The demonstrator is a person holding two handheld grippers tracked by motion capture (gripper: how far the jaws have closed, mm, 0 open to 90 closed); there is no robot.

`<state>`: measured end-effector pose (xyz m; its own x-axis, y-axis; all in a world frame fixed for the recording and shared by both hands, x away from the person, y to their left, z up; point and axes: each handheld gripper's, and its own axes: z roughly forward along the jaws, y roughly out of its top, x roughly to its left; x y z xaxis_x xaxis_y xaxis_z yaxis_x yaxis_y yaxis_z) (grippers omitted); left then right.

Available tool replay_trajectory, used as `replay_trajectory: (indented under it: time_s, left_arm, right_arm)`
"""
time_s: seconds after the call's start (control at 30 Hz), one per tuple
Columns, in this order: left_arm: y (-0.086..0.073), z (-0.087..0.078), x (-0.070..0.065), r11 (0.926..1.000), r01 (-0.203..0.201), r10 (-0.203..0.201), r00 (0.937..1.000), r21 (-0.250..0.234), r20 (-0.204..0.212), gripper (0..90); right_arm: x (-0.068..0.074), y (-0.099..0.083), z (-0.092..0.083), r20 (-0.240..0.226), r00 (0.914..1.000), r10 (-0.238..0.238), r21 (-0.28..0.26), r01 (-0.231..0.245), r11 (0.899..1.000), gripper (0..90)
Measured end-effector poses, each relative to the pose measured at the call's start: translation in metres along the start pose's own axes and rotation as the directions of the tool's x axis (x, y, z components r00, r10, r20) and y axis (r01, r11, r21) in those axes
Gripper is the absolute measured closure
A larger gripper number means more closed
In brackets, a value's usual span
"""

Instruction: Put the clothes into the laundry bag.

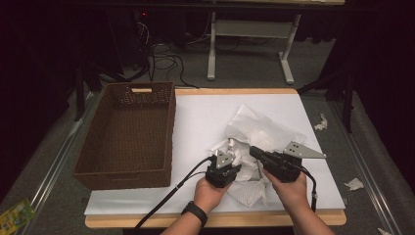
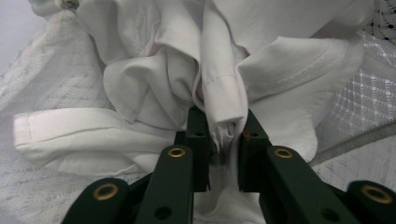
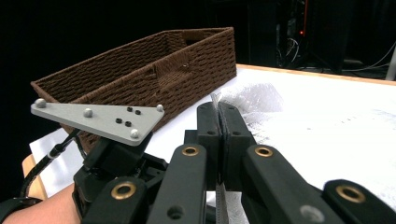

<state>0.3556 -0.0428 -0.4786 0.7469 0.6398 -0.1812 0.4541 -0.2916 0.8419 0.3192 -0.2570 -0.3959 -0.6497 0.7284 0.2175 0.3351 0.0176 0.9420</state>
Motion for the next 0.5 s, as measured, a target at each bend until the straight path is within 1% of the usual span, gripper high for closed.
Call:
replay_trajectory:
  time_s: [0.1, 0.2, 0.27, 0.3, 0.33, 0.37, 0.4, 0.43, 0.5]
  left_arm:
    - [-0.001, -0.01, 0.0, 0.999, -0.003, 0.002, 0.9997, -0.045, -0.023, 81.3]
    - [0.001, -0.024, -0.001, 0.9963, -0.007, 0.004, 0.9993, -0.086, -0.036, 81.5]
    - [0.005, -0.035, -0.004, 0.9935, -0.006, 0.003, 0.9996, -0.113, -0.029, 81.5]
    - [0.009, -0.042, -0.008, 0.9906, -0.016, 0.013, 0.9997, -0.136, -0.022, 81.5]
    - [0.012, -0.046, -0.013, 0.9872, -0.034, 0.031, 0.9993, -0.156, -0.022, 81.5]
    - [0.015, -0.048, -0.018, 0.9859, -0.058, 0.054, 0.9982, -0.157, -0.027, 81.5]
    - [0.019, -0.048, -0.021, 0.9851, -0.068, 0.064, 0.9975, -0.158, -0.03, 81.5]
    - [0.022, -0.045, -0.025, 0.984, -0.075, 0.071, 0.9971, -0.162, -0.028, 81.5]
    - [0.026, -0.039, -0.027, 0.984, -0.079, 0.075, 0.9968, -0.16, -0.026, 81.5]
  right_arm:
    - [0.003, 0.001, 0.001, -0.011, 0.9999, -0.009, 0.003, 0.009, 1.0, 89.5]
    - [0.005, 0.002, 0.002, -0.015, 0.9998, -0.013, -0.001, 0.013, 1.0, 89.5]
    - [0.006, 0.003, 0.003, -0.016, 0.9998, -0.014, -0.003, 0.014, 1.0, 89.5]
    - [0.006, 0.003, 0.003, -0.016, 0.9997, -0.017, -0.002, 0.017, 1.0, 89.5]
    - [0.008, 0.004, 0.003, -0.023, 0.9995, -0.022, -0.006, 0.022, 1.0, 89.5]
    - [0.009, 0.004, 0.003, -0.023, 0.9994, -0.024, -0.007, 0.024, 1.0, 89.5]
    - [0.01, 0.004, 0.003, -0.03, 0.9993, -0.021, -0.008, 0.021, 1.0, 89.6]
    - [0.01, 0.005, 0.004, -0.034, 0.999, -0.029, -0.008, 0.028, 1.0, 89.6]
    - [0.012, 0.005, 0.005, -0.033, 0.9991, -0.026, -0.006, 0.025, 1.0, 89.6]
